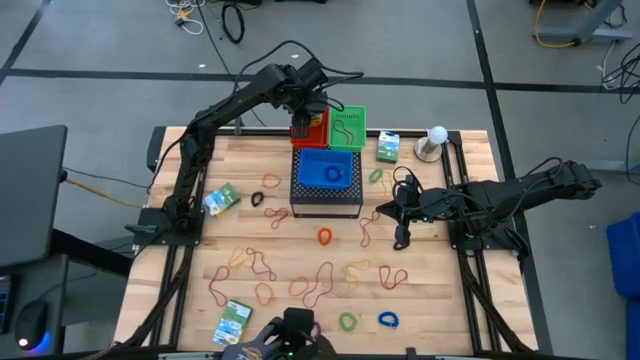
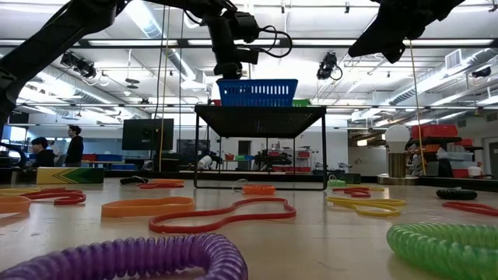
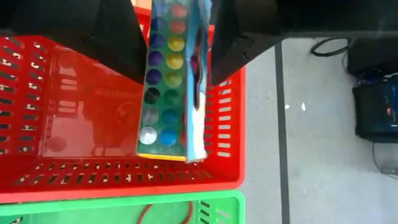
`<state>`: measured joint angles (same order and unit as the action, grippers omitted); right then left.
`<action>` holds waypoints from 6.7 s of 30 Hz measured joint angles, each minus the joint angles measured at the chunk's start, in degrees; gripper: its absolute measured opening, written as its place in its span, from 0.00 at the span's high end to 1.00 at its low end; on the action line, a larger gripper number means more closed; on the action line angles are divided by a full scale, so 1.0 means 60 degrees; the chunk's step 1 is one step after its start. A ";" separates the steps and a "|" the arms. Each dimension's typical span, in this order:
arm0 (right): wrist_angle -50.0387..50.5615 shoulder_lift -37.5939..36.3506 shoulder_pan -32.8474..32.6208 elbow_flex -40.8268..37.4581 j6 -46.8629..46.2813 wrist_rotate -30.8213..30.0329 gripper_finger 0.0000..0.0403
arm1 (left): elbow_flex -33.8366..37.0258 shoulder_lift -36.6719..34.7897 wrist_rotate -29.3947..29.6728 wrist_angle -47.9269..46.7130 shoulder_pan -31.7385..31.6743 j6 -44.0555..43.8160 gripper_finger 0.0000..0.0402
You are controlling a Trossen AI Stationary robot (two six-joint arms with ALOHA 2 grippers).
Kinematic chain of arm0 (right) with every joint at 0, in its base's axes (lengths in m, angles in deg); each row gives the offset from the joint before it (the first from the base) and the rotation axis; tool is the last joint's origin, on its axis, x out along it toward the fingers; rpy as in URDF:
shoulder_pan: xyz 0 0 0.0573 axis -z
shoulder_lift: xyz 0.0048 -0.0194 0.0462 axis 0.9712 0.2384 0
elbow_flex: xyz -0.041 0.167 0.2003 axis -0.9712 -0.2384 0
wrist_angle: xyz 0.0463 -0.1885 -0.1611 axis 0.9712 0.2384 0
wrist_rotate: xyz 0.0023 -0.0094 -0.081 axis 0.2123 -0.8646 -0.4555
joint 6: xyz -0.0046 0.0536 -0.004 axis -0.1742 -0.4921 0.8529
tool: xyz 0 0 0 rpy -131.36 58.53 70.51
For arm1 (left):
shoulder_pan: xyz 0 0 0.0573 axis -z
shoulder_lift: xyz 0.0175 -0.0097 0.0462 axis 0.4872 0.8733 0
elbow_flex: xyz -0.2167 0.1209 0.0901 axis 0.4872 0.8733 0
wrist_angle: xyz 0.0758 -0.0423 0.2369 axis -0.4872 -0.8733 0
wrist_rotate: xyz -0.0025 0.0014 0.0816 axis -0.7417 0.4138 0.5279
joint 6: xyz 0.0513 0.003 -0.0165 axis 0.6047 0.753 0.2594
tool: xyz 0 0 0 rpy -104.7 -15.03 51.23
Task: Pick & Place Office Desk Supplies
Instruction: Put the yellow crayon box into the red bin on the shelf, then put the green spring keychain into the blue bin on the shelf
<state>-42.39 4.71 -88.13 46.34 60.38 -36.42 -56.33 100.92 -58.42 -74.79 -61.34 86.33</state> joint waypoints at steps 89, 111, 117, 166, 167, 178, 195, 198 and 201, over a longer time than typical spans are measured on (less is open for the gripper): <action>0.4112 0.3899 -0.2802 0.1757 -1.4755 0.2332 0.68 | 1.9285 -1.0240 0.0704 1.9232 0.6801 -0.9249 0.97; -0.0043 0.7083 -0.5357 0.1446 -0.7165 0.3421 0.59 | 1.9285 -1.0207 0.0768 1.8184 0.6823 -1.0393 0.98; -0.0036 0.7195 -0.5153 0.2227 -0.5961 0.2711 0.57 | 1.9285 -1.0208 0.0795 1.8151 0.6665 -0.9391 0.99; 0.2209 1.0570 -0.3222 0.6655 -0.6798 0.3835 0.93 | 2.1620 -1.0163 -0.0298 2.0062 0.6342 -0.9263 0.96; 0.2173 1.0347 -0.3101 0.6748 -0.6959 0.3871 0.93 | 2.1620 -1.0163 -0.0276 2.0157 0.6338 -0.9019 0.97; 0.4276 0.8462 -0.0328 0.9208 -0.6264 0.2237 0.93 | 2.1617 -1.0163 -0.0050 2.0369 0.5658 -0.8495 0.96; 0.5894 0.8697 0.4256 1.1674 -0.2299 0.1807 0.93 | 2.1617 -1.0163 0.1866 2.0316 0.5668 -0.8772 0.97; 0.5989 0.8921 0.4442 1.1457 -0.2006 0.1895 0.93 | 2.1617 -1.0163 0.2005 2.0345 0.5663 -0.8801 0.97; 0.5997 0.9146 0.4485 1.1295 -0.1863 0.1938 0.93 | 2.1617 -1.0156 0.2016 2.0324 0.5661 -0.8965 0.97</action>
<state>-6.40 59.59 -61.22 114.11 49.20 -24.79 73.36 39.98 -46.33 47.15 -27.38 32.54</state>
